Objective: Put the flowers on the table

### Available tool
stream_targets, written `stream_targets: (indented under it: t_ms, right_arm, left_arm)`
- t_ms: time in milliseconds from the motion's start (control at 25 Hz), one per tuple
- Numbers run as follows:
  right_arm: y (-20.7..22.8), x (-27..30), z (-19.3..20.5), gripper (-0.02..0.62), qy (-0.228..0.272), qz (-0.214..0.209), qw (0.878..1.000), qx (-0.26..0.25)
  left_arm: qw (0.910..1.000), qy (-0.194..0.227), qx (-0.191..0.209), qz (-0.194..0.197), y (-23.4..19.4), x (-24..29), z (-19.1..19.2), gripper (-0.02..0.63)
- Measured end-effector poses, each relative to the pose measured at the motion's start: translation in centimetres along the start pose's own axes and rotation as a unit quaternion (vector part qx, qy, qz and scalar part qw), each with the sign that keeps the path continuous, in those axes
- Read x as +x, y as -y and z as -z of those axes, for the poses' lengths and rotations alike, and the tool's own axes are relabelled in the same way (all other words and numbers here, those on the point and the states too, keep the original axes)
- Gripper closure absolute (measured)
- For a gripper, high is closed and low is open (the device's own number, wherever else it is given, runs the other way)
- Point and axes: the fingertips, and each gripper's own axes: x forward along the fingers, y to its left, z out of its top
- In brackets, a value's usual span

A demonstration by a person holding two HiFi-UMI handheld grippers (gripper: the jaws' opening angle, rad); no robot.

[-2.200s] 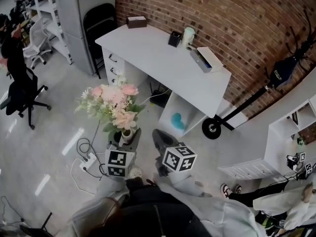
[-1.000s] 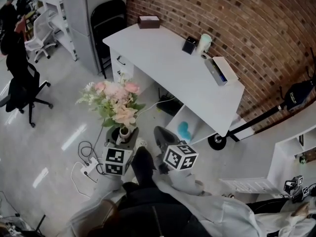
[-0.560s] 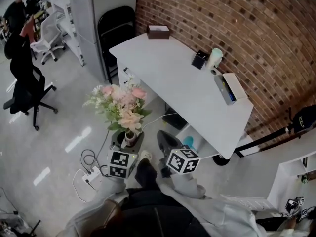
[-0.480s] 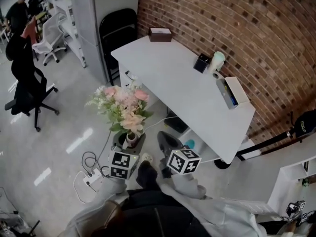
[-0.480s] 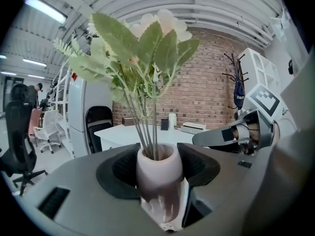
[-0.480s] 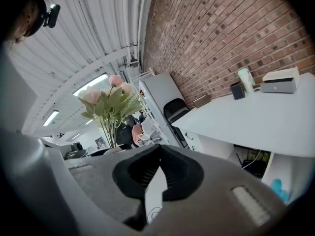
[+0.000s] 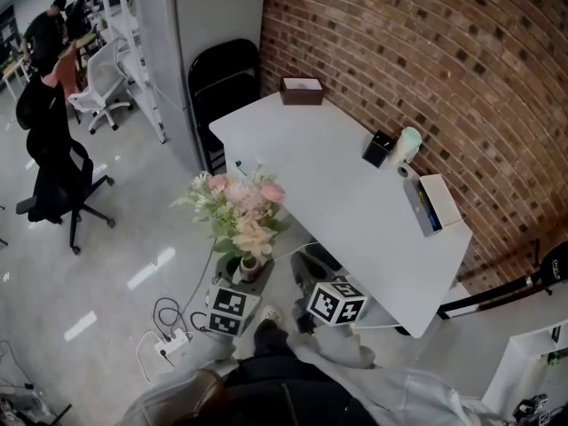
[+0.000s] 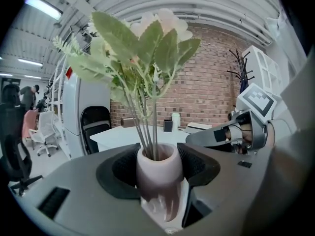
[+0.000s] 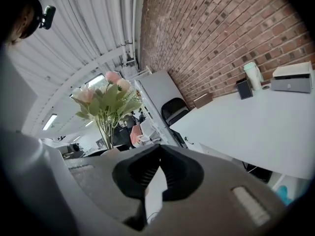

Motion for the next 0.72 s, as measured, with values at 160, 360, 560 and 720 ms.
stream_targets:
  t_ms: [160,360,560,720]
  right_arm:
    - [1.9,1.9,-1.0,0.595,-0.003,0.002,1.0,0.006]
    - [4.1,4.1,-2.5,0.595,-0.006,0.003,1.0,0.007]
    - [7.0,6.4,-4.2,0.595,-0.003,0.008,1.0,0.013]
    - [8.8,8.4,-5.4,0.595,0.001,0.003,1.0,0.012]
  left_arm:
    - [1.0,-0.003,-0.007,0.001,-1.2,2.8,-0.4,0.373]
    - [0.9998,-0.005,-0.017,0.001,-2.7,6.3,-1.1,0.373]
    - [0.9998,-0.005,-0.018,0.002,-4.0,10.0,-2.1,0.373]
    - [0.9999,-0.003,-0.012,0.003,-4.8,12.7,-2.6,0.373]
